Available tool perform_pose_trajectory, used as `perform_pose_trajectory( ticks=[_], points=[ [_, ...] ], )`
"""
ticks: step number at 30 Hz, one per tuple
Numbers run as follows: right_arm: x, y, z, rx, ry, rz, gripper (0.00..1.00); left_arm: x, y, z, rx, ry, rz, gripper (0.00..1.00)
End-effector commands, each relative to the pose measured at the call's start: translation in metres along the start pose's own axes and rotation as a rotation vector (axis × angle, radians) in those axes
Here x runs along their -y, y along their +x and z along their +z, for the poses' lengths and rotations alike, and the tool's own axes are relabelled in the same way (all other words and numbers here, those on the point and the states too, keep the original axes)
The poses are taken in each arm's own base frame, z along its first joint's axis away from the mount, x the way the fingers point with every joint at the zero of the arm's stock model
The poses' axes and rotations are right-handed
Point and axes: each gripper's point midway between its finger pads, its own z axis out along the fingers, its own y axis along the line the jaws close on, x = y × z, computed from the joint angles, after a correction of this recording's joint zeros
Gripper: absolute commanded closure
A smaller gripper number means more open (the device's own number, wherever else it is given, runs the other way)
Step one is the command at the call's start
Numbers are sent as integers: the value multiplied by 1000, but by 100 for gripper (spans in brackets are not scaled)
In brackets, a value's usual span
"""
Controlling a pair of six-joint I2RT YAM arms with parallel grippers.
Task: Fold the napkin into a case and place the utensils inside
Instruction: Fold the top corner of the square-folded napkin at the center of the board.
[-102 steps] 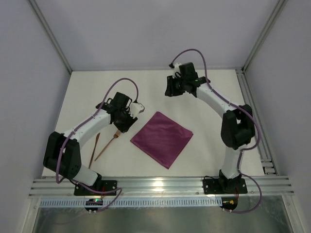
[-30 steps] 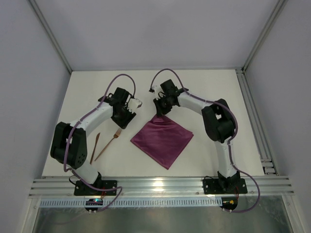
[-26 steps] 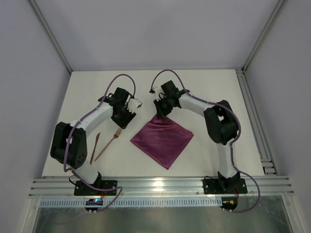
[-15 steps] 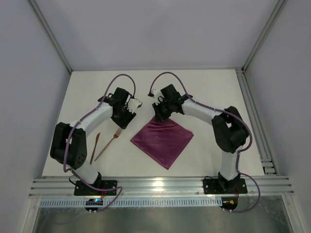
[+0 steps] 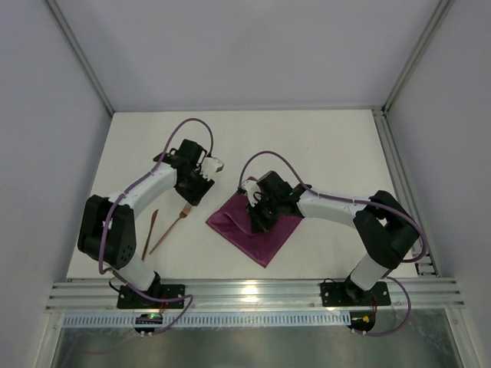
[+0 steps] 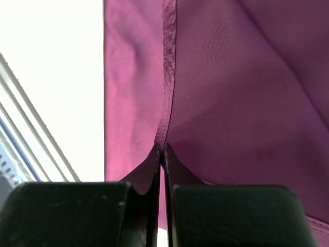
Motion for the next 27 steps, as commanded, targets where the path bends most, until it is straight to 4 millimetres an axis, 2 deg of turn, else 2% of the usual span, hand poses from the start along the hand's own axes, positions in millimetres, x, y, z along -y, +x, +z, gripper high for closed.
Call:
perform_pose_trajectory(
  ticks=[1, 17, 27],
  points=[
    [-17, -3, -5, 53, -39, -23, 97, 5, 0, -12, 24, 21, -8, 57],
    [-54, 36, -6, 0, -87, 29, 97, 23, 1, -17, 42, 100, 41, 57],
    [-57, 57, -12, -32, -95, 59, 97, 55, -3, -12, 50, 164, 145, 57]
  ],
)
